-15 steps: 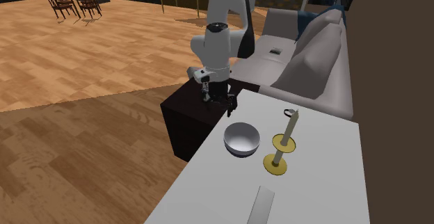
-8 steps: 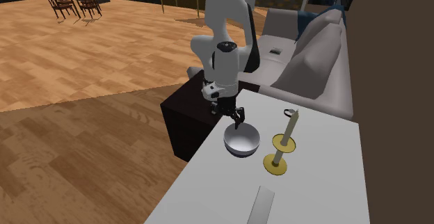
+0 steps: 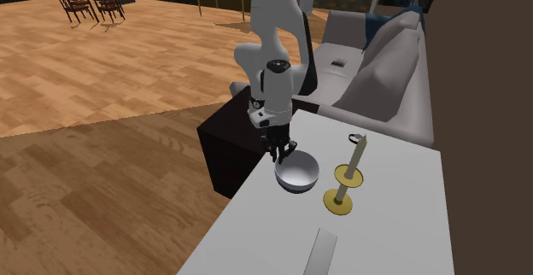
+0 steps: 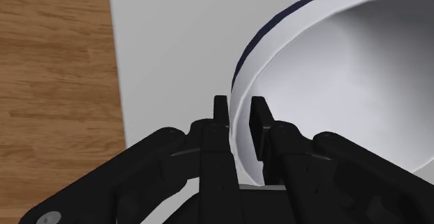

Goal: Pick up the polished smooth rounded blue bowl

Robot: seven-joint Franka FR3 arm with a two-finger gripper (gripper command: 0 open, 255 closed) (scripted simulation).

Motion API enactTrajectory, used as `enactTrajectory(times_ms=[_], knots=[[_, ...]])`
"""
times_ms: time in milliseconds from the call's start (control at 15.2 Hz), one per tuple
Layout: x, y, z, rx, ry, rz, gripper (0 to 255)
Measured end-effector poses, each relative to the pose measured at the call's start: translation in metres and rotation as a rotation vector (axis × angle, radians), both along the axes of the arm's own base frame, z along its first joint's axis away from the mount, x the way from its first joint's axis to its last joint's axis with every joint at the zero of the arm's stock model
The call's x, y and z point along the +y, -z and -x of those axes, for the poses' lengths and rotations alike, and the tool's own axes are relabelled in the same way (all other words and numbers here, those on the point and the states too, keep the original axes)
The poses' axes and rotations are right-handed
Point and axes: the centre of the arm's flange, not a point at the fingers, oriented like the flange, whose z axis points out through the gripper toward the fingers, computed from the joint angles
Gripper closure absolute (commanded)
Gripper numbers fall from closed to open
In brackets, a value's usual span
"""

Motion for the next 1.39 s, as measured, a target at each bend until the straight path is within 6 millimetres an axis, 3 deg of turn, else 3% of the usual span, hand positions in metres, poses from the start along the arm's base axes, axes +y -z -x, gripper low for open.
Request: enactTrajectory(times_ms=[528,1386], knots=[[-0.001,-0.003,0.0,0.0,0.0,0.0,255],[-0.001,-0.07,0.0,0.0,0.0,0.0,255]])
